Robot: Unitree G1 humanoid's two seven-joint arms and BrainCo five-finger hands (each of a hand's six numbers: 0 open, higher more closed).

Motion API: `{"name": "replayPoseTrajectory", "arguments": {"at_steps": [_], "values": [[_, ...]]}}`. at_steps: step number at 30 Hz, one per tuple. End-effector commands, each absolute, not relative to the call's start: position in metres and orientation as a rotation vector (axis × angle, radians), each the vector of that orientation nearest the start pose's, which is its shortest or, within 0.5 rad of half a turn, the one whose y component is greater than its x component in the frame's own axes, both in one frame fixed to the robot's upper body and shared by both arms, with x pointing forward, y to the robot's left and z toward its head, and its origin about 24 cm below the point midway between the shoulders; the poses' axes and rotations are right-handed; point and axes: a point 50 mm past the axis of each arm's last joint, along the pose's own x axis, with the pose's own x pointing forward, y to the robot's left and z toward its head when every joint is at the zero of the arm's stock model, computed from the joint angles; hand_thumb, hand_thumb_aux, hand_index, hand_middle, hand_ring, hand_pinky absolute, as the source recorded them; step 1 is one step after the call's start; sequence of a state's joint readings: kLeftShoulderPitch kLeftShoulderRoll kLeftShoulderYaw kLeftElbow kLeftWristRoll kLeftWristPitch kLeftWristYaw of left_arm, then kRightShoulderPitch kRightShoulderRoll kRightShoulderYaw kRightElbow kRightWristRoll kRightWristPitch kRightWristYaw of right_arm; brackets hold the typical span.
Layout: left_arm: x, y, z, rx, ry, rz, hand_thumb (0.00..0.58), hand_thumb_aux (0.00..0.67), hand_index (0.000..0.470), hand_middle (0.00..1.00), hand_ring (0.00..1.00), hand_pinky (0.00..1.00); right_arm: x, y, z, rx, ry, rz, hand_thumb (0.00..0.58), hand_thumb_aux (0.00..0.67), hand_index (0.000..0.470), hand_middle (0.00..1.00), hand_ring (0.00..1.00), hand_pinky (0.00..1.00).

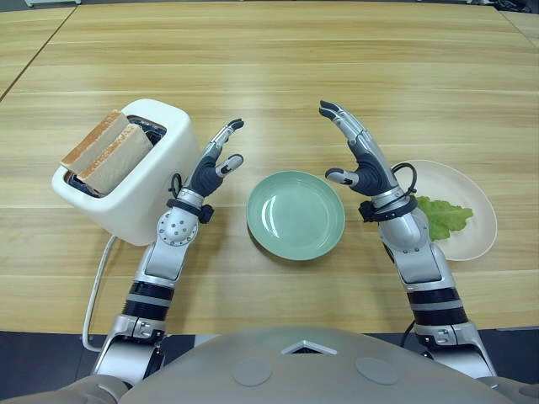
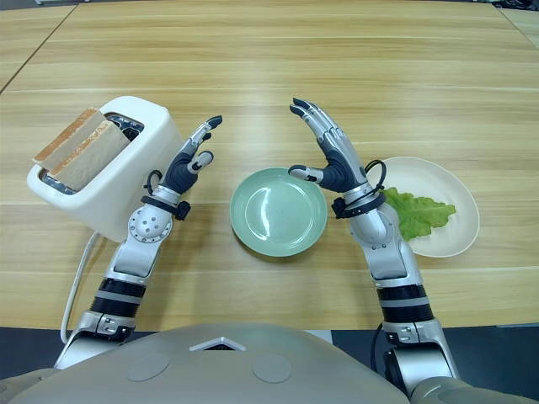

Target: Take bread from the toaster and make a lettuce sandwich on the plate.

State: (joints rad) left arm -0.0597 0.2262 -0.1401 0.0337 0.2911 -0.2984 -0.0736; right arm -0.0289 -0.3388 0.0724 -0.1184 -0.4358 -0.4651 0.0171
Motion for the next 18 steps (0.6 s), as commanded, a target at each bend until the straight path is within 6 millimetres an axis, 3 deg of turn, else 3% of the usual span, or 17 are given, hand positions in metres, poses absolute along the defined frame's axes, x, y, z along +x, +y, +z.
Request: {"name": "replayPoseTrajectory", "arguments": {"at_steps": [1, 6, 8, 11, 14, 16, 18], "values": [[0.257, 0.141, 0.069, 0.520, -0.295, -0.294, 0.000, 0.000, 0.000, 0.00, 0.00, 0.00, 0.241, -0.155, 0.109, -0.769, -0.578, 0.273, 0.000, 0.000, 0.000, 0.00, 0.00, 0.00], [0.256, 0.142, 0.072, 0.510, -0.316, -0.287, 0.000, 0.000, 0.000, 0.00, 0.00, 0.00, 0.241, -0.153, 0.109, -0.768, -0.580, 0.277, 0.000, 0.000, 0.000, 0.00, 0.00, 0.00], [0.248, 0.142, 0.087, 0.453, -0.408, -0.296, 0.000, 0.000, 0.000, 0.00, 0.00, 0.00, 0.242, -0.150, 0.108, -0.765, -0.583, 0.283, 0.000, 0.000, 0.000, 0.00, 0.00, 0.00], [0.221, 0.147, 0.148, 0.371, -0.697, -0.259, 0.000, 0.000, 0.000, 0.00, 0.00, 0.00, 0.246, -0.141, 0.108, -0.760, -0.592, 0.308, 0.000, 0.000, 0.000, 0.00, 0.00, 0.00], [0.192, 0.174, 0.216, 0.356, -0.943, -0.145, 0.000, 0.000, 0.000, 0.00, 0.00, 0.00, 0.249, -0.133, 0.107, -0.758, -0.598, 0.328, 0.000, 0.000, 0.000, 0.00, 0.00, 0.00], [0.183, 0.194, 0.241, 0.450, -1.001, -0.092, 0.000, 0.000, 0.000, 0.00, 0.00, 0.00, 0.250, -0.131, 0.106, -0.758, -0.598, 0.332, 0.000, 0.000, 0.000, 0.00, 0.00, 0.00], [0.179, 0.209, 0.253, 0.663, -0.975, -0.063, 0.000, 0.000, 0.000, 0.00, 0.00, 0.00, 0.251, -0.129, 0.105, -0.760, -0.596, 0.336, 0.000, 0.000, 0.000, 0.00, 0.00, 0.00]]}}
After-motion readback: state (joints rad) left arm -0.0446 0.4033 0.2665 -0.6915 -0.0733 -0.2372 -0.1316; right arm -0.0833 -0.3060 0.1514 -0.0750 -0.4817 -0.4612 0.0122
